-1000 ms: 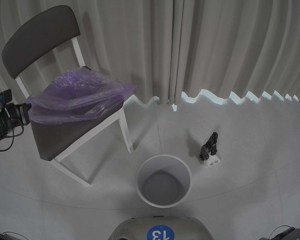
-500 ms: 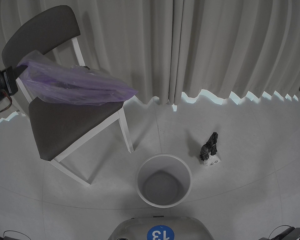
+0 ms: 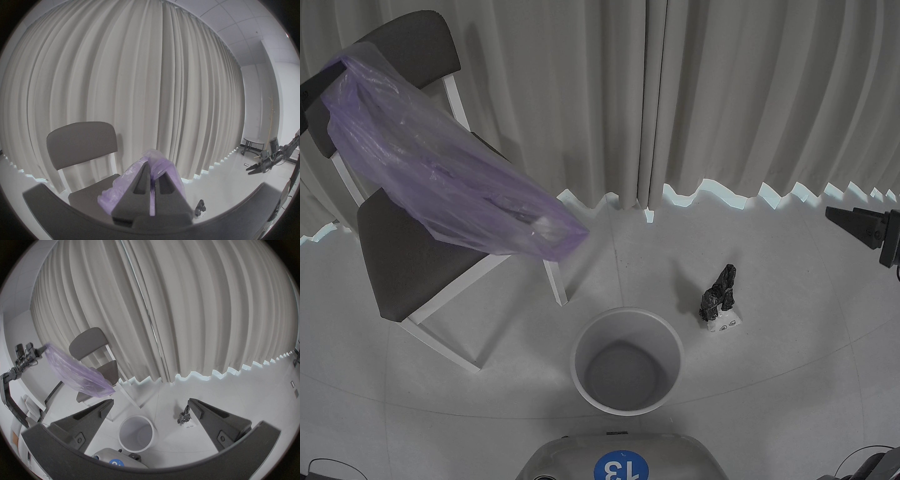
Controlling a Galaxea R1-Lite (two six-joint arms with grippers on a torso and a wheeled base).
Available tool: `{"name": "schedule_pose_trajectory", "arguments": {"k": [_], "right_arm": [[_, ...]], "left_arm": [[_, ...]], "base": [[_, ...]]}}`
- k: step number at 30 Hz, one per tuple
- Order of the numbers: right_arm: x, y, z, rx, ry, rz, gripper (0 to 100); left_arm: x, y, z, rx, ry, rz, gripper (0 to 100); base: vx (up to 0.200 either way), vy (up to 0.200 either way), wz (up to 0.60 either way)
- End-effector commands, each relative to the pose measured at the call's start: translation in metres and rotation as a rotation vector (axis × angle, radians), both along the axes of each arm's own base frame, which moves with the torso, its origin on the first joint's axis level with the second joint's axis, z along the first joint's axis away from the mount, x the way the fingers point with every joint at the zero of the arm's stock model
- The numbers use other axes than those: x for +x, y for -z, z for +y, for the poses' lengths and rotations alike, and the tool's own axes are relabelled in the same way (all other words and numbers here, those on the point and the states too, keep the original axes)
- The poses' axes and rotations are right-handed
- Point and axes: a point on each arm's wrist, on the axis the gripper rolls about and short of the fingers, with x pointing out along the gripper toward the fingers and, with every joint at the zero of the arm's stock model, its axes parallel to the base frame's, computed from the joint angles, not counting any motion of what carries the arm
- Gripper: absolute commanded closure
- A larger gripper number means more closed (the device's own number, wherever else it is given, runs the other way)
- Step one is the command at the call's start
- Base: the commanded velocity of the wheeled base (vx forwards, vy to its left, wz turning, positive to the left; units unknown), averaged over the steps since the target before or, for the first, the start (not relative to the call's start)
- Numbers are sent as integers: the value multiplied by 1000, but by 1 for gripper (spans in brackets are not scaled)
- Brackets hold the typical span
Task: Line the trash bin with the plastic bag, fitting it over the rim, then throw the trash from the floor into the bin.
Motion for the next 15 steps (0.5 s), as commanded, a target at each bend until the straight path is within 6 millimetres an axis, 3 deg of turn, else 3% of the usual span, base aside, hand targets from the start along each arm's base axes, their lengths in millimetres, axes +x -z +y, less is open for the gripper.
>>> {"name": "schedule_pose_trajectory", "arguments": {"k": [1, 8, 15], "right_arm": [[1, 8, 32, -43, -84, 34, 0], [3, 19, 63, -85, -159, 67, 0], [20, 35, 115, -76, -279, 50, 0]], "left_arm": [[-9, -11, -5, -9, 69, -43, 100], [-10, -11, -5, -12, 80, -47, 100], [-21, -14, -3, -21, 93, -73, 100]], "base": [[0, 0, 0], [0, 0, 0], [0, 0, 0]]}}
